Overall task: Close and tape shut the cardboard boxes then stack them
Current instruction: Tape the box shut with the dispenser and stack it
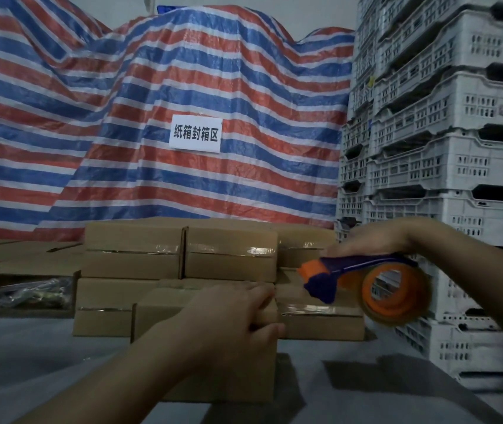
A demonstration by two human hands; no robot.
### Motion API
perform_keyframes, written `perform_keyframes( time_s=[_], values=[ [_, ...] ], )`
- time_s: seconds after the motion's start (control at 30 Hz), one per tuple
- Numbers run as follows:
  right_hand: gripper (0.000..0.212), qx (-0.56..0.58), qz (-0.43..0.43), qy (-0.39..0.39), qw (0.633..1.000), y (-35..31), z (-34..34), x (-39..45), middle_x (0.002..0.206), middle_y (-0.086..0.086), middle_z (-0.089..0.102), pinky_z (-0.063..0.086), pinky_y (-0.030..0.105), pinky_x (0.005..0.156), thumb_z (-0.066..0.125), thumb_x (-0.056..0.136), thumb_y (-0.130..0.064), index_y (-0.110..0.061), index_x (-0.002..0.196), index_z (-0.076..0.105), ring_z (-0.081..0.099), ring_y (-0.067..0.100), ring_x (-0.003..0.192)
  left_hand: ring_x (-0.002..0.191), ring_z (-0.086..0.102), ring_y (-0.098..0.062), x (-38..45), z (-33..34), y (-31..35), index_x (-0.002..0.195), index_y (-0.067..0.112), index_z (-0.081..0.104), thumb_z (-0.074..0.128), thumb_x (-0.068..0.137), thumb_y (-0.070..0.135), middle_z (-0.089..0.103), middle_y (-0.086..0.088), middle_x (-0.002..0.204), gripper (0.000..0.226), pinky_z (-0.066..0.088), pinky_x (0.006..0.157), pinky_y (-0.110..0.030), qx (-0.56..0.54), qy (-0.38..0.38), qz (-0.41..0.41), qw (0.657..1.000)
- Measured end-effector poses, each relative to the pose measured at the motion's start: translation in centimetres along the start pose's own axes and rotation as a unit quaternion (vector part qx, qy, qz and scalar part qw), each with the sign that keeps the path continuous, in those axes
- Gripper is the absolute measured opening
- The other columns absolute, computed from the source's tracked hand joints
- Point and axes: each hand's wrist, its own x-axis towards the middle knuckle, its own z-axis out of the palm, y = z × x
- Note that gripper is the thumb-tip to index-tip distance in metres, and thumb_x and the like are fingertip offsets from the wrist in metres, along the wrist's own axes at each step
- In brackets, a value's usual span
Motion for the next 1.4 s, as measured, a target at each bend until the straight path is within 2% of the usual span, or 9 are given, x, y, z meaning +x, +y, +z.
perform_keyframes(
  time_s=[0.17, 0.27, 0.4, 0.67, 0.87, 0.97, 1.1, 1.2, 1.4],
  values=[
    [0.059, -0.26, 0.007, 0.032, 0.965, -4.0, 3.2, 0.4, 0.076, -0.005, 0.065, 0.047, 0.034, 0.063, 0.047, 0.085, -0.079, -0.023, 0.075, 0.063, 0.061, 0.013, 0.065, 0.099, 0.056, -0.006, 0.3, 0.0, 0.4, 0.137, 0.035, 0.042, 0.041, 0.092, 0.065, 0.057, 0.013, 0.116, 0.054, 0.048, 0.084, -0.026, -0.001, -0.011, -0.004, 1.0],
    [0.045, -0.442, 0.006, 0.052, 0.895, -5.6, 6.4, 1.1, 0.079, -0.002, 0.057, 0.036, 0.031, 0.054, 0.053, 0.09, -0.065, -0.022, 0.075, 0.052, 0.052, 0.015, 0.066, 0.122, 0.049, -0.009, 0.1, 0.0, 0.3, 0.15, 0.036, 0.028, 0.037, 0.093, 0.067, 0.044, 0.011, 0.145, 0.065, 0.04, 0.092, -0.026, 0.016, -0.017, -0.007, 1.0],
    [0.054, -0.365, -0.021, 0.113, 0.924, -2.9, 8.1, 0.4, 0.077, -0.004, 0.056, 0.044, 0.03, 0.063, 0.04, 0.092, -0.074, -0.024, 0.076, 0.053, 0.052, 0.011, 0.066, 0.126, 0.047, -0.01, 0.1, 0.1, 0.4, 0.149, 0.036, 0.028, 0.037, 0.093, 0.067, 0.038, 0.01, 0.151, 0.065, 0.042, 0.095, -0.028, 0.021, -0.017, -0.006, 1.0],
    [0.071, -0.296, -0.004, 0.319, 0.9, 2.1, 14.4, 0.1, 0.061, -0.007, 0.053, 0.029, 0.024, 0.044, 0.022, 0.092, -0.079, -0.024, 0.064, 0.055, 0.046, 0.005, 0.05, 0.134, 0.042, -0.012, 0.0, 0.3, 0.3, 0.15, 0.035, 0.027, 0.035, 0.092, 0.069, 0.033, 0.009, 0.155, 0.067, 0.041, 0.103, -0.034, 0.029, -0.019, -0.015, 0.999],
    [0.07, -0.245, 0.012, 0.313, 0.918, 2.2, 16.1, -0.5, 0.056, -0.006, 0.051, 0.027, 0.024, 0.042, 0.024, 0.087, -0.084, -0.024, 0.061, 0.05, 0.046, 0.002, 0.047, 0.129, 0.045, -0.012, 0.1, 0.3, 0.0, 0.149, 0.037, 0.027, 0.035, 0.09, 0.071, 0.039, 0.011, 0.151, 0.069, 0.042, 0.099, -0.034, 0.024, -0.022, -0.022, 0.999],
    [0.082, -0.231, 0.029, 0.3, 0.925, 0.9, 14.6, -0.6, 0.059, -0.006, 0.053, 0.03, 0.025, 0.046, 0.011, 0.081, -0.09, -0.023, 0.062, 0.055, 0.048, 0.002, 0.051, 0.106, 0.054, -0.005, 0.1, -0.1, 0.0, 0.138, 0.043, 0.036, 0.039, 0.088, 0.072, 0.056, 0.016, 0.125, 0.057, 0.045, 0.084, -0.026, -0.021, -0.023, -0.028, 0.999],
    [0.081, 0.05, -0.052, 0.355, 0.932, -2.8, 12.0, 0.2, 0.067, -0.009, 0.063, 0.045, 0.028, 0.059, 0.008, 0.083, -0.085, -0.027, 0.071, 0.063, 0.061, 0.003, 0.063, 0.097, 0.056, 0.0, 0.2, -0.5, -0.1, 0.138, 0.044, 0.034, 0.043, 0.088, 0.07, 0.061, 0.014, 0.116, 0.057, 0.045, 0.078, -0.02, -0.102, -0.045, -0.063, 0.992],
    [0.043, 0.383, -0.103, 0.246, 0.884, -7.0, 10.9, 1.4, 0.117, -0.009, 0.065, 0.045, 0.033, 0.092, 0.028, 0.105, -0.056, -0.034, 0.118, 0.063, 0.059, 0.009, 0.113, 0.096, 0.057, -0.001, 0.3, -0.8, -0.2, 0.142, 0.041, 0.028, 0.044, 0.091, 0.063, 0.06, 0.012, 0.117, 0.058, 0.047, 0.079, -0.019, -0.15, -0.043, -0.091, 0.984],
    [0.036, 0.55, -0.133, 0.169, 0.807, -11.5, 13.3, 2.8, 0.124, -0.001, 0.06, 0.041, 0.031, 0.089, 0.032, 0.107, -0.044, -0.026, 0.127, 0.057, 0.055, 0.013, 0.112, 0.102, 0.065, -0.014, 0.0, -2.2, -0.7, 0.144, 0.043, 0.03, 0.044, 0.1, 0.039, 0.064, 0.008, 0.113, 0.046, 0.053, 0.095, -0.044, -0.381, -0.002, -0.144, 0.913]
  ],
)
